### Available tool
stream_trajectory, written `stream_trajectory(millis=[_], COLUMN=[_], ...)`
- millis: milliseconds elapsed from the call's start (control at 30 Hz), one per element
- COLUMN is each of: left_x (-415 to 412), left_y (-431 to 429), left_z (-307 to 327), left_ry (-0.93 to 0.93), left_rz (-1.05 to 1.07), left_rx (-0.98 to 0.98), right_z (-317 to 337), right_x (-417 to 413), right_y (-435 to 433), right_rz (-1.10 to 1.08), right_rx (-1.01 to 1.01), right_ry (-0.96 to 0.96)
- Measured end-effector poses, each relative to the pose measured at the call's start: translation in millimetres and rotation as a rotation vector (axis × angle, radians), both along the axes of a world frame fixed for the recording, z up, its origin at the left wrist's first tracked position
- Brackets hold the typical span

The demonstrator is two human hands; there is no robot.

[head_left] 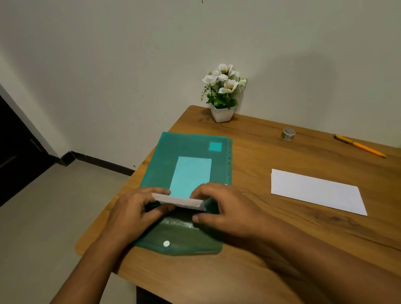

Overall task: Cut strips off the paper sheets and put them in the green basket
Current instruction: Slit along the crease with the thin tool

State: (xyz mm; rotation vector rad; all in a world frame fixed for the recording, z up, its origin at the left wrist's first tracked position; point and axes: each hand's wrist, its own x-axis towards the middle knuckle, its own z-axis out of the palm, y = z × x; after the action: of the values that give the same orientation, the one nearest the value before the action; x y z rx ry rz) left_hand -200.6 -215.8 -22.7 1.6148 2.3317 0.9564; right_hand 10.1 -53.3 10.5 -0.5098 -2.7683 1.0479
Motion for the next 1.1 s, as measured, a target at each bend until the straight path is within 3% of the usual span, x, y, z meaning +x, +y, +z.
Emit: stream_trajectory(millis=[67,133,300,433,567,767,867,967,1100], left_x=[-1.3,-1.6,0.5,-3.8,-9.4,-12.0,-12.6,-10.7,-4.1], left_y=[-0.5,-0.4,-1.3,3.0,6.0,13.4,14.5,13.2,17.2], left_z=[0.3,0.5,6.6,16.6,29.6,45.0,45.8,45.1,35.2], left_ry=[0.006,0.023,-0.029,0.043,0.059,0.007,-0.067,-0.123,-0.037], left_rz=[-0.002,-0.016,0.001,-0.085,-0.161,-0.209,-0.178,-0.101,-0.094], left_rx=[-0.005,-0.022,-0.036,-0.174,-0.284,-0.393,-0.378,-0.313,-0.290], right_z=[-2.9,-0.1,18.6,43.1,75.4,120.0,131.5,132.2,116.3], right_x=[-0.6,-2.7,-2.9,3.3,13.5,22.0,22.7,25.8,28.4], right_y=[-1.6,-3.1,-5.4,-5.2,-2.5,3.1,13.9,24.8,33.6], right_rz=[0.002,-0.029,-0.073,-0.136,-0.173,-0.179,-0.227,-0.304,-0.379], right_rx=[0.151,0.141,-0.111,-0.352,-0.459,-0.534,-0.476,-0.456,-0.487], right_ry=[-0.006,0.016,0.135,0.224,0.331,0.626,0.734,0.792,0.779])
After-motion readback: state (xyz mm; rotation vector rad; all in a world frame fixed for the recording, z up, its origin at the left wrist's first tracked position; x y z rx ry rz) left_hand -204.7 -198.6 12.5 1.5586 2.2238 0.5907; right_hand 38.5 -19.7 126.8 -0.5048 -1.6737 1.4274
